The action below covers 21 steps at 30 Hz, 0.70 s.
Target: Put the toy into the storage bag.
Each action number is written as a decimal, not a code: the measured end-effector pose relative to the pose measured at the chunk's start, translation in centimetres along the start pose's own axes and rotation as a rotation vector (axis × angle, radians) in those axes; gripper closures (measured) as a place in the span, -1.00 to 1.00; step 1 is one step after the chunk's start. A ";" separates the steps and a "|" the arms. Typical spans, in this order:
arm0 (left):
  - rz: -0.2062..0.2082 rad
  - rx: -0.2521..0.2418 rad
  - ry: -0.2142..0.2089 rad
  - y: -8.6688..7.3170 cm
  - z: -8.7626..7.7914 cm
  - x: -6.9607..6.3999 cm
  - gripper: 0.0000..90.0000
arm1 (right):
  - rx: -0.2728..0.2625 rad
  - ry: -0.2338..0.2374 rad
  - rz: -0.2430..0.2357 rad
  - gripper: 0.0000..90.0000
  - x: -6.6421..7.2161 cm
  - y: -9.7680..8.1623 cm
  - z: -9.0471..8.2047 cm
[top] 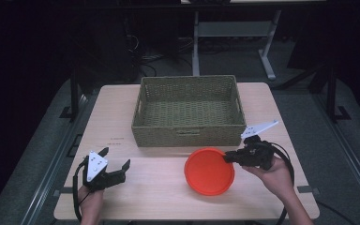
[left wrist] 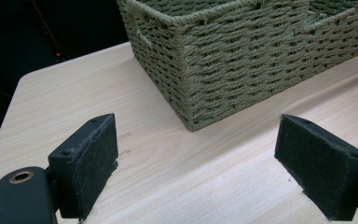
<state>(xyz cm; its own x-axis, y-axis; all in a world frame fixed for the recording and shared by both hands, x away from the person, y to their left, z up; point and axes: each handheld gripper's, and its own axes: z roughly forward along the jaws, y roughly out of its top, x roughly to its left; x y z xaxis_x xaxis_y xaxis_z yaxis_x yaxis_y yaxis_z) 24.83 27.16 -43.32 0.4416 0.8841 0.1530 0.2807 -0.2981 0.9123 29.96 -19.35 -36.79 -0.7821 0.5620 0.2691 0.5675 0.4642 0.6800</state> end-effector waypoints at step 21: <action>-0.010 -0.007 0.008 0.0 -0.2 0.1 -0.72 | 0.015 -0.048 -0.033 0.82 0.5 3.1 -2.3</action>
<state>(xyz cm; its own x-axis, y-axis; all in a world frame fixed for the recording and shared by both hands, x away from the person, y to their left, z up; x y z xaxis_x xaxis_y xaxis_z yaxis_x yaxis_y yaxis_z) 24.70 27.31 -43.21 0.4321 0.8898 0.1464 0.2792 -0.2864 0.9165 30.77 -19.23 -33.02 -0.7871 0.5787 0.2133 0.5459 0.4928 0.6776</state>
